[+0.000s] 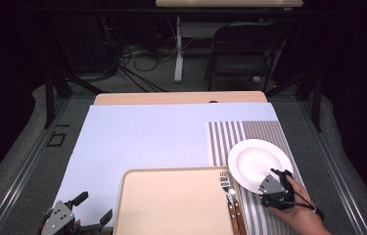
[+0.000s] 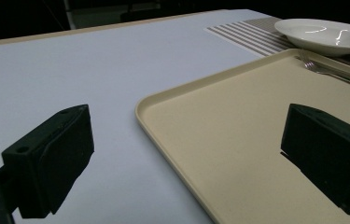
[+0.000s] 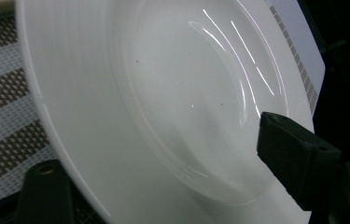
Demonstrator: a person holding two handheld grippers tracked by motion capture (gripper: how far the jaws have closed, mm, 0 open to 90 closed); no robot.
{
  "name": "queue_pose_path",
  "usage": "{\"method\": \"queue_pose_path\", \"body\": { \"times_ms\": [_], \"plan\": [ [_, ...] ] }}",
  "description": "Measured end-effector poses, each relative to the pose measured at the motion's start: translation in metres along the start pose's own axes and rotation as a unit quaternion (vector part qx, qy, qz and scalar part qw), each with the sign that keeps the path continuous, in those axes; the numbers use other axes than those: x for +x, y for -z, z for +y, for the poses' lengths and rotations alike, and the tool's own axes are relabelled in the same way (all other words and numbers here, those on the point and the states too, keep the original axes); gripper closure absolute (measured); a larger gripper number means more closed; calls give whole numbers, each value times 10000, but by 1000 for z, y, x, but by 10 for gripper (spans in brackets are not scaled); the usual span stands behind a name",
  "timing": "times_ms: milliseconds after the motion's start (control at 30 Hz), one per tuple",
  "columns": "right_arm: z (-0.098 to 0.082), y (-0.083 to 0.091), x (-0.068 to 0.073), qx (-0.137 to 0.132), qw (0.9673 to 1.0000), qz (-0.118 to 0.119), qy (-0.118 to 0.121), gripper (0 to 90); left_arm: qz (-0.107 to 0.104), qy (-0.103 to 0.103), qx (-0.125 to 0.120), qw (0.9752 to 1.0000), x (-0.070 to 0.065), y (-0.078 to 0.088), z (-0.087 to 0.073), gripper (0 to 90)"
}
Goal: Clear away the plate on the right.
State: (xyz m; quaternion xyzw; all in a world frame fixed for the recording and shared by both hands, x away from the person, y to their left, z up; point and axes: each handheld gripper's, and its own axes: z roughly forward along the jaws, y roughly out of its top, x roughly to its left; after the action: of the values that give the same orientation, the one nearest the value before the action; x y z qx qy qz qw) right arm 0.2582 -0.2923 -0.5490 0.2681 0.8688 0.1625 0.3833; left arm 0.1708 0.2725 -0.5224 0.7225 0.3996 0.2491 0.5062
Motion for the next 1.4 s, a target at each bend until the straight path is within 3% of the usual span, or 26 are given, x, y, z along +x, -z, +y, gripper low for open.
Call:
{"method": "queue_pose_path", "body": {
  "times_ms": [100, 233, 267, 367, 467, 533, 567, 633, 667, 733, 1033, 1067, 1133, 1167, 1233, 1333, 1400],
  "plan": [
    [2, 2, -1, -50, 9999, 78, 117, 331, -13, 8, -6, 10000, 0, 0, 0, 29],
    [3, 1, -1, -298, 9991, 299, 49, 428, -19, 9, -7, 10000, 0, 0, 0, 29],
    [5, 6, -3, 47, 9992, 377, 108, 451, -19, 9, -5, 10000, 0, 0, 0, 29],
    [5, 5, -2, -119, 9986, 519, 21, 553, -15, 11, -6, 10000, 0, 0, 0, 29],
    [5, 7, -2, -11, 9981, 623, -23, 639, -16, 6, -11, 10000, 0, 0, 0, 29],
    [5, 9, -2, 75, 9983, 579, 30, 650, -17, 3, -4, 10000, -1, 0, 0, 29],
    [4, 7, -1, -81, 9981, 603, 19, 659, -21, 2, -5, 10000, -1, 0, 0, 29],
    [4, 7, -1, -86, 9981, 607, 62, 680, -16, 6, -6, 10000, -1, 0, 0, 29],
    [6, 10, -3, 62, 9983, 566, 148, 688, -14, 0, 8, 10000, -1, 0, 0, 29],
    [6, 7, -2, -157, 9983, 555, 73, 704, -18, 7, -8, 10000, 0, 0, 0, 29],
    [14, 10, -4, -77, 9986, 405, 332, 786, -4, 9, 0, 10000, 0, 0, 0, 29],
    [15, 9, -5, -172, 9981, 442, 388, 794, -7, 8, -1, 10000, 0, 0, 0, 29],
    [18, 10, -6, -173, 9984, 408, 363, 811, -6, 7, 1, 10000, 0, 0, 0, 29],
    [18, 8, -7, -354, 9980, 382, 359, 820, -7, 10, 0, 10000, 0, 0, 0, 29],
    [21, 10, -9, -218, 9985, 323, 372, 830, -7, 7, 4, 10000, 0, 0, 0, 29],
    [23, 10, -12, -248, 9986, 404, 221, 831, -9, 16, 0, 10000, 0, 0, 0, 29],
    [23, 9, -13, -308, 9982, 411, 319, 832, -13, 13, 22, 10000, 1, 0, 0, 29]
  ]
}}
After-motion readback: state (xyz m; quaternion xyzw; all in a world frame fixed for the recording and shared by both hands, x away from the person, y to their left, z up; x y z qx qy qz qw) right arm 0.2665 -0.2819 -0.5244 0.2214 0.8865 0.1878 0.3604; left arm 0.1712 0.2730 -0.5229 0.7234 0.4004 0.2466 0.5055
